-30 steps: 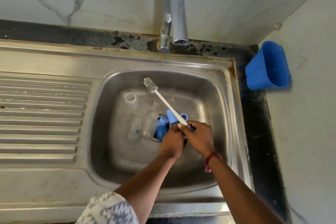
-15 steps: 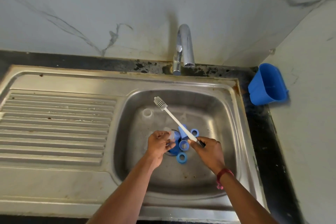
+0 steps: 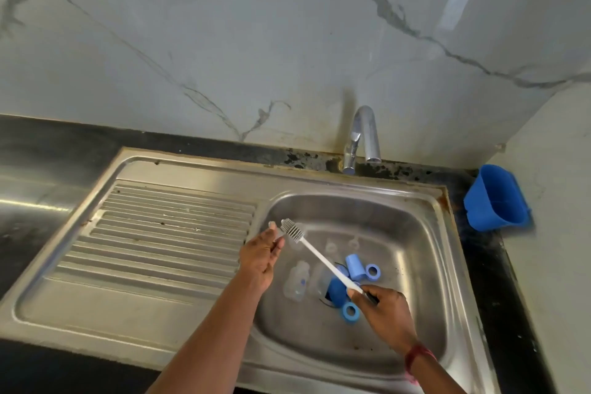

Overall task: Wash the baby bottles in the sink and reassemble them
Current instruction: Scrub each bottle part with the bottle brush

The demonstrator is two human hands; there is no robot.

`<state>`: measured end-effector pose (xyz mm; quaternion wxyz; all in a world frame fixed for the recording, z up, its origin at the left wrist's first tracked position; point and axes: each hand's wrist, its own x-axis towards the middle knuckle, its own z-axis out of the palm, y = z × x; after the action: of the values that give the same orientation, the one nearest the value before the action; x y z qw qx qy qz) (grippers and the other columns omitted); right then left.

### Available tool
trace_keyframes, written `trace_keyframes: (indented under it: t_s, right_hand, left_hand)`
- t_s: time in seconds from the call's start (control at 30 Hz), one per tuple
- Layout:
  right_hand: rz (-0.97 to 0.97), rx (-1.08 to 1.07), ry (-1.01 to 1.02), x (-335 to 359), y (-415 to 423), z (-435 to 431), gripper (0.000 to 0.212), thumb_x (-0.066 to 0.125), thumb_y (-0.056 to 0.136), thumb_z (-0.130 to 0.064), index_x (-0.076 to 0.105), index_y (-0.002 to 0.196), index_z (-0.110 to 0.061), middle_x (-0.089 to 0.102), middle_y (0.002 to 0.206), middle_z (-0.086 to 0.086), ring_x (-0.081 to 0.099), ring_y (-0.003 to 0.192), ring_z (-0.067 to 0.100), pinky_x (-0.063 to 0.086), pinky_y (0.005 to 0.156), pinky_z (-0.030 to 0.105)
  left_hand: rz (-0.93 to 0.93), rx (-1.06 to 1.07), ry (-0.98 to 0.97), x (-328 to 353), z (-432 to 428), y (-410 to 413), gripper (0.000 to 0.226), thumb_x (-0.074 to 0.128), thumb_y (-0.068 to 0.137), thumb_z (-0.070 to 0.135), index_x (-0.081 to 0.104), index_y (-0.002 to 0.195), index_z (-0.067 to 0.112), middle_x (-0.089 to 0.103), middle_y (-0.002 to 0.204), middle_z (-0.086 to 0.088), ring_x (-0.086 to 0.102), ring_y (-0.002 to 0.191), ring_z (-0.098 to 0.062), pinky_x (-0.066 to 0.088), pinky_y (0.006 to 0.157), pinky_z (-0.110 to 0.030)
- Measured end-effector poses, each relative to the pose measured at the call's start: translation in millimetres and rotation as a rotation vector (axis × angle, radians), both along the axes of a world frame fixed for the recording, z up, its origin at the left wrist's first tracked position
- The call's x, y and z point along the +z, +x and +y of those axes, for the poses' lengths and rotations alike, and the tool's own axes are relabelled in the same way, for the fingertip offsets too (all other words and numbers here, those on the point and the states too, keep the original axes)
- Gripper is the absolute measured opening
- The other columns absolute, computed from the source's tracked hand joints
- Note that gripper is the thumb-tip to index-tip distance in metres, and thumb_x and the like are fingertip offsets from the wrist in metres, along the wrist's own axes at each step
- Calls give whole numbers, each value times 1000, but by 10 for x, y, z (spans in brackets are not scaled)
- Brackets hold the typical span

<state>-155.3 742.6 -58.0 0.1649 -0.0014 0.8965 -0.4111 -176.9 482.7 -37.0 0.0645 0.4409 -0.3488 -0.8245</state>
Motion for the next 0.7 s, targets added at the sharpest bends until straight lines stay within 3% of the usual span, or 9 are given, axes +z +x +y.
trace_keyframes:
  t_s: [0.1,0.2,0.3,0.43,0.63,0.7]
  right_hand:
    - [41,-16,-13,91,66,-26,41,73,86,-38,59,48,-36,47,43,-14,43,45,5,32,48,16]
    - [92,-12,37,157,134,-3,27,73,85,-45,71,63,-28,47,45,-15,42,46,5,31,48,16]
    - [158,2,112,176,189,-1,31,75,81,-48,65,59,-29,48,48,-14,44,48,7,33,48,19]
    - [234,-16,185,228,212,-51,9,79,76,-46,74,74,-38,62,63,-20,59,67,-1,41,52,15]
    - [301,13,282,224,194,-116,16,75,78,-50,73,76,-34,61,66,-12,58,60,6,44,53,17]
    - [350,8,306,143,168,-120,19,76,78,-48,71,71,-31,57,61,-11,54,55,5,42,49,18]
  left_hand:
    - [-35,-3,-16,13,-68,-27,19,68,93,22,66,98,4,71,87,-12,66,70,-15,60,59,-23]
    - [-43,-19,-38,41,-113,-69,19,63,97,25,65,101,7,71,88,-11,64,70,-16,57,60,-25]
    - [-22,-60,-67,87,-93,-97,13,60,98,21,66,99,11,74,96,-7,68,81,-18,55,71,-31]
    - [28,-126,-75,129,-44,-133,16,58,99,19,67,107,7,72,99,-11,66,96,-26,51,95,-44]
    - [40,-90,-80,98,-112,-72,20,63,96,15,66,111,1,71,103,-16,66,88,-23,55,77,-35]
    - [62,-76,-60,96,-118,-63,21,62,96,16,65,110,1,70,103,-16,67,87,-22,56,79,-36]
